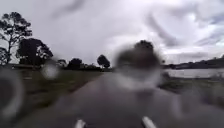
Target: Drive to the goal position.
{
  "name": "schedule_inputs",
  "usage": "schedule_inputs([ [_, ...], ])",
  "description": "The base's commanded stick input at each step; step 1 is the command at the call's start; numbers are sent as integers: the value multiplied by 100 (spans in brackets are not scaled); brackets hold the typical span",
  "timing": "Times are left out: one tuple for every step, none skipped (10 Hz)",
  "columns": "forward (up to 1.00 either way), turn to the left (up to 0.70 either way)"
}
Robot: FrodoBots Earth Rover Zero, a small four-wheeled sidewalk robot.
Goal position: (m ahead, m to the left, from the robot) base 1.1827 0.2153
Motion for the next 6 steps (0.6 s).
schedule_inputs([
  [85, 0],
  [85, 0],
  [85, 0],
  [85, 0],
  [85, 0],
  [85, 0],
])
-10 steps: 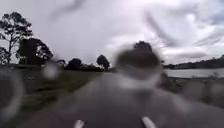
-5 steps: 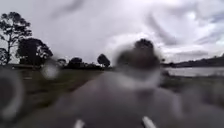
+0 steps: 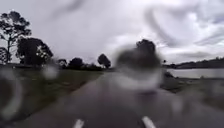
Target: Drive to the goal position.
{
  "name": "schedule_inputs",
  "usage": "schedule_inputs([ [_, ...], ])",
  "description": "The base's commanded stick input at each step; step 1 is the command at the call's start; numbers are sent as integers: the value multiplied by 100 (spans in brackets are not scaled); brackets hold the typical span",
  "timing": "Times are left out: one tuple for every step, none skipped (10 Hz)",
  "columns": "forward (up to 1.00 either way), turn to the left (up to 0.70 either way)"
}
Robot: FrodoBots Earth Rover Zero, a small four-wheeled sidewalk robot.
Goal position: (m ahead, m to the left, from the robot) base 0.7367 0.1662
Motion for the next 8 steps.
schedule_inputs([
  [85, 0],
  [85, 0],
  [85, 0],
  [85, 0],
  [85, 0],
  [85, 0],
  [85, 0],
  [85, 0],
])
